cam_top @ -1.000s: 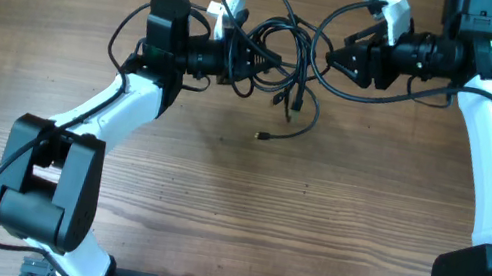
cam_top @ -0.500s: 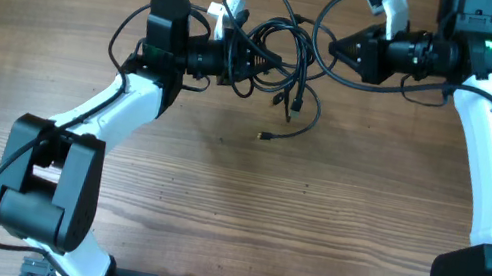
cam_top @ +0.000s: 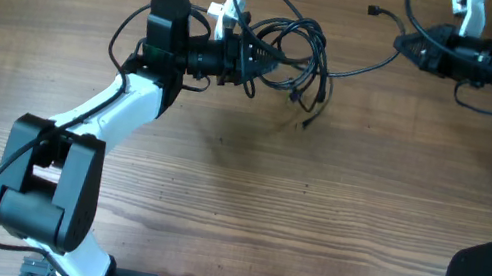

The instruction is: Untangle cables

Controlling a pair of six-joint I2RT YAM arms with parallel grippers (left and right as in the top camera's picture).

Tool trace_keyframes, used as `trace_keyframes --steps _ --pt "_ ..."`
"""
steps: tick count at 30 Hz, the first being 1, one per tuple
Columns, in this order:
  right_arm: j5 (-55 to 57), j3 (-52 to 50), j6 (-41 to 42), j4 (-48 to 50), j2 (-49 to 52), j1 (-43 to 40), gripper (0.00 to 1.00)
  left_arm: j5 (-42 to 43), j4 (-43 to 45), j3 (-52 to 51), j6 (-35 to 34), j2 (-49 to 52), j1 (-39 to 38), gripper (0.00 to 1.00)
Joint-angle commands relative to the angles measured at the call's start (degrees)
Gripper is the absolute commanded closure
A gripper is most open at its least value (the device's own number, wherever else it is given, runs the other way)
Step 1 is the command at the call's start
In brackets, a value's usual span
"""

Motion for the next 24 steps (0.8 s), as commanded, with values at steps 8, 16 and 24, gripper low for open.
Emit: trace_keyframes --steps 8,16,24 --pt "-3.1 -0.5 -1.5 -0.6 1.2 3.6 0.96 0.5 0.5 0.6 0.3 -0.5 0.1 0.96" --pt "0.3 -0.5 1.6 0.9 5.7 9.2 0.96 0.5 0.5 0.6 0.3 -0.5 0.1 0.96" --pt "-1.1 -0.5 8.6 6.3 7.2 10.6 0.96 0.5 0.5 0.6 0.3 -0.5 0.1 0.96"
